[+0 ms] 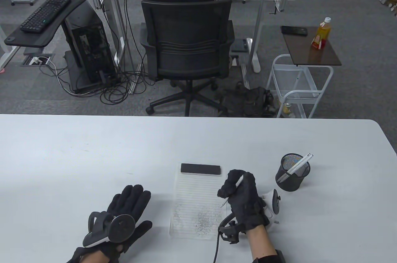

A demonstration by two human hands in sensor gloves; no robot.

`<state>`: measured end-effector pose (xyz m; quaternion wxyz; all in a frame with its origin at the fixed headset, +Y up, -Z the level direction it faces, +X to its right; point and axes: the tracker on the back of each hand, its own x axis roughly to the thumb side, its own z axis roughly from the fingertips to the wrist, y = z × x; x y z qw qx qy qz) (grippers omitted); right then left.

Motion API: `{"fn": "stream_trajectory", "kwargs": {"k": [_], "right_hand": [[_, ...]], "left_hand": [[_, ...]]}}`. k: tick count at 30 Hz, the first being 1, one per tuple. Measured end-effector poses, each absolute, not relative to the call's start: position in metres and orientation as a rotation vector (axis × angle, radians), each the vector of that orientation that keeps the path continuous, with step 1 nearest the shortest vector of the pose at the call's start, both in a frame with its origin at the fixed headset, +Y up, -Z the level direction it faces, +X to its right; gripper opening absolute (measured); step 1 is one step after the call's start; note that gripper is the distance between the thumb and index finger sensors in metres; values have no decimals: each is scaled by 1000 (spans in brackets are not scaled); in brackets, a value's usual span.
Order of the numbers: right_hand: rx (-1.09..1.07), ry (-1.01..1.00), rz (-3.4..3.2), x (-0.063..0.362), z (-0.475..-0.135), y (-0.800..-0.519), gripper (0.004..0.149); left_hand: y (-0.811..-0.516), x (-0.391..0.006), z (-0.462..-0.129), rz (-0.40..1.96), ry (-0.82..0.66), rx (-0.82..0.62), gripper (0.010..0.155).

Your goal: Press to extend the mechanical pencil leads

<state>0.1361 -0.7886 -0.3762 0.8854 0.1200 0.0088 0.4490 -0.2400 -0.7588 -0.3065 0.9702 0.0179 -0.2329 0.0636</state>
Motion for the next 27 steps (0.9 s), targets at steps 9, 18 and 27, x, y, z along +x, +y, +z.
{"fn": "stream_trajectory", "kwargs": {"k": [9,18,27], "right_hand": [[244,11,892,134,-378,-792,58],[253,-8,884,130,-376,-791,57],[235,-28,830,131,-374,-792,55]], "left_hand": [[-759,-239,-306,126,-474,35,86],[-759,-239,-306,126,-472,38,86],[-759,-240,-306,130,-473,36,86]]}}
